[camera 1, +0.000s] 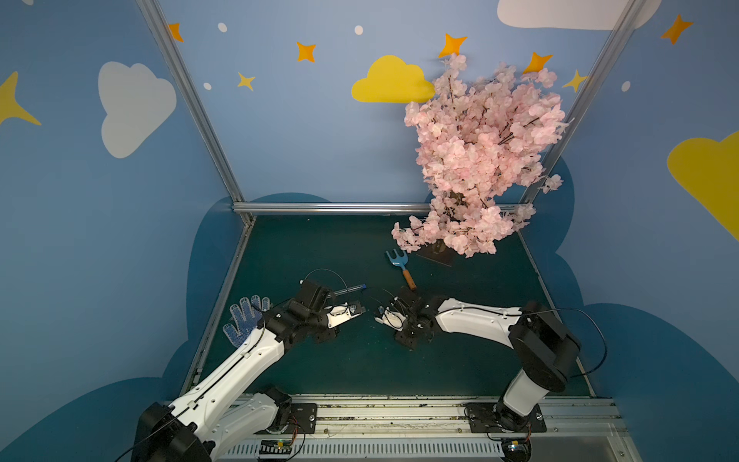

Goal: Insert stoppers into test tubes
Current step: Pick up the stopper from the center of the board.

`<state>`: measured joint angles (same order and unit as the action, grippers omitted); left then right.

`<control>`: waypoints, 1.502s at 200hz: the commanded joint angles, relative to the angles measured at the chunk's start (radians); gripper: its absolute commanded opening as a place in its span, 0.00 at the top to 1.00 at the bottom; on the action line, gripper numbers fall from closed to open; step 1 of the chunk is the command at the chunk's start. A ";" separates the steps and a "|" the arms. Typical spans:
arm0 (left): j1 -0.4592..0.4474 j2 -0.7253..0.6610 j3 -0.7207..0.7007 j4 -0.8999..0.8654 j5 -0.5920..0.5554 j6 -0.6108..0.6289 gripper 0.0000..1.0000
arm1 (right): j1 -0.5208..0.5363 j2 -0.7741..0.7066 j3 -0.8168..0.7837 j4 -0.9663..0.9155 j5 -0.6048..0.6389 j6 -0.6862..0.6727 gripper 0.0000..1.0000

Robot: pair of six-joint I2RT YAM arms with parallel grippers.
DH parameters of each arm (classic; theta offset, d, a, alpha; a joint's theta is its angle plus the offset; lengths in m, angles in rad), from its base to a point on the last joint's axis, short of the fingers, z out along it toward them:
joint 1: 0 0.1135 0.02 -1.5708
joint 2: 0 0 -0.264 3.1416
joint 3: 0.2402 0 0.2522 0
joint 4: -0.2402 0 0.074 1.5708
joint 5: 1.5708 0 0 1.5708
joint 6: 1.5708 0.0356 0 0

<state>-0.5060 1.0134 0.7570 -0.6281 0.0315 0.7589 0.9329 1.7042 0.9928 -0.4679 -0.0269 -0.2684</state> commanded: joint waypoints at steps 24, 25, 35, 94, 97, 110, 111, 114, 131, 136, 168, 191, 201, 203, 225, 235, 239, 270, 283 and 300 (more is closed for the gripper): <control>0.005 -0.007 -0.008 -0.002 0.007 0.004 0.97 | -0.002 0.028 0.020 -0.047 0.008 -0.011 0.68; 0.005 -0.006 -0.007 -0.003 0.007 0.004 0.97 | -0.003 0.029 0.020 -0.047 0.008 -0.012 0.68; 0.005 -0.004 -0.008 -0.002 0.008 0.005 0.98 | -0.004 0.031 0.019 -0.054 0.008 -0.010 0.68; 0.008 -0.004 -0.005 -0.002 0.008 0.005 0.98 | -0.003 0.037 0.027 -0.057 0.004 -0.006 0.74; 0.009 -0.004 -0.005 -0.003 0.008 0.005 0.97 | -0.003 0.038 0.029 -0.057 0.004 -0.006 0.75; 0.008 -0.006 -0.006 -0.002 0.008 0.005 0.97 | -0.003 0.040 0.030 -0.058 0.002 -0.006 0.74; 0.009 -0.006 -0.006 -0.002 0.009 0.004 0.97 | -0.004 0.040 0.030 -0.058 0.002 -0.006 0.74; 0.009 -0.006 -0.005 -0.002 0.010 0.004 0.98 | -0.003 0.040 0.032 -0.058 0.002 -0.006 0.74; 0.009 -0.006 -0.005 -0.003 0.010 0.004 0.98 | -0.003 0.040 0.033 -0.057 -0.004 -0.006 0.73; 0.009 -0.006 -0.006 -0.002 0.011 0.005 0.98 | -0.003 0.041 0.034 -0.058 -0.005 -0.006 0.73; 0.009 -0.009 -0.005 -0.004 0.010 0.005 0.97 | -0.003 0.051 0.044 -0.060 -0.007 -0.006 0.74; 0.011 -0.010 -0.008 -0.003 0.007 0.006 0.98 | -0.003 0.057 0.049 -0.064 -0.002 -0.008 0.76; 0.010 -0.010 -0.007 -0.001 0.008 0.006 0.97 | -0.003 0.062 0.050 -0.066 -0.001 -0.008 0.77; 0.010 -0.009 -0.007 -0.001 0.008 0.006 0.98 | -0.003 0.061 0.050 -0.065 -0.001 -0.010 0.77; 0.010 -0.009 -0.006 -0.002 0.006 0.007 0.98 | -0.003 0.067 0.053 -0.074 0.000 -0.012 0.80; 0.011 -0.009 -0.008 -0.002 0.007 0.006 0.97 | -0.003 0.066 0.051 -0.074 -0.001 -0.013 0.81; 0.012 -0.009 -0.008 -0.003 0.007 0.006 0.97 | -0.002 0.067 0.050 -0.074 -0.001 -0.012 0.80; 0.011 -0.004 -0.008 -0.002 0.007 0.006 0.98 | -0.003 0.057 0.041 -0.070 -0.002 -0.014 0.84; 0.011 -0.004 -0.008 -0.001 0.006 0.006 0.98 | -0.003 0.051 0.037 -0.066 -0.005 -0.015 0.86; 0.013 -0.004 -0.008 -0.001 0.005 0.006 0.97 | -0.003 0.032 0.028 -0.056 -0.015 -0.017 0.88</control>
<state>-0.4988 1.0134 0.7570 -0.6281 0.0296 0.7593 0.9329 1.7519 1.0286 -0.5137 -0.0261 -0.2741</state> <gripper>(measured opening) 0.148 0.174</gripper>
